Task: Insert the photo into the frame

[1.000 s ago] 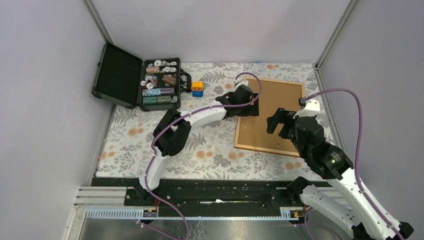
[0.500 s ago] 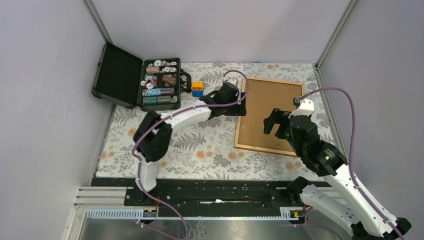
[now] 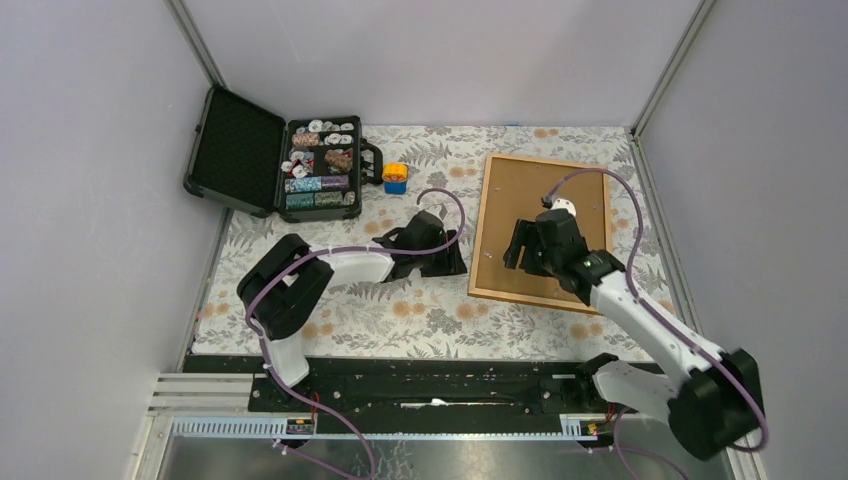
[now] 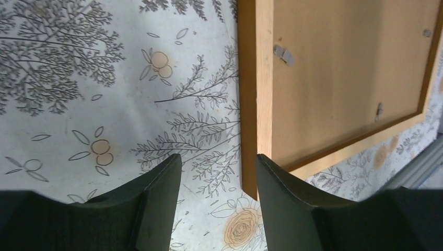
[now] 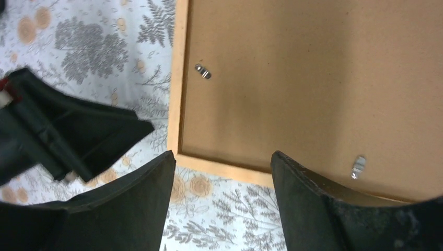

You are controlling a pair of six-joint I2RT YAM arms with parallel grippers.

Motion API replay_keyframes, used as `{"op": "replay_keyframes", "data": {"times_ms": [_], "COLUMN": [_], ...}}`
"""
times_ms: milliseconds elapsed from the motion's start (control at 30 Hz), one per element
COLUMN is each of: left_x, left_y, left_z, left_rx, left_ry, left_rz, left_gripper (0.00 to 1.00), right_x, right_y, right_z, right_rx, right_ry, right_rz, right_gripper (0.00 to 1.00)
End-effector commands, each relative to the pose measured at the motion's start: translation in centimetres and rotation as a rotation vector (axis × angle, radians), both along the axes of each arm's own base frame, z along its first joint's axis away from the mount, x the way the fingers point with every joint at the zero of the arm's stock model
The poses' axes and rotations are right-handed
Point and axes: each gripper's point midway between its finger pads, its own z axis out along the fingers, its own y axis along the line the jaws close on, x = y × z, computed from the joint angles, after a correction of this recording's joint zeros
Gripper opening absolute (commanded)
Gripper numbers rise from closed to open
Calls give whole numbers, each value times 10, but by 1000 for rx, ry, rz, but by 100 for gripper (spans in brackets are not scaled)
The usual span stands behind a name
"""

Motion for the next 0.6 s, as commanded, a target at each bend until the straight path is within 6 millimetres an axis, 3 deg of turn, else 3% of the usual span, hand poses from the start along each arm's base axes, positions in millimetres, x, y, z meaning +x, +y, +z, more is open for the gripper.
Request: {"op": "replay_keyframes", "data": {"times_ms": [0, 133, 400, 567], "left_x": [5, 5, 6, 4], "left_y": [-32, -43, -49, -44], "left_z": [46, 35, 18, 9], "left_rx": [-239, -283, -265, -235], "left_ry": [-101, -83, -53, -31], "left_rz": [-58, -81, -103, -91], "left_gripper": [58, 52, 37, 31], "right_x": [29, 52, 80, 95], "right_y": [31, 40, 47, 45], "right_z": [-13, -34, -63, -81], "right_rx": [186, 228, 291, 259], "right_ry": [42, 126, 202, 217], "right_rz": [87, 122, 153, 139], "right_gripper": [71, 55, 44, 39]}}
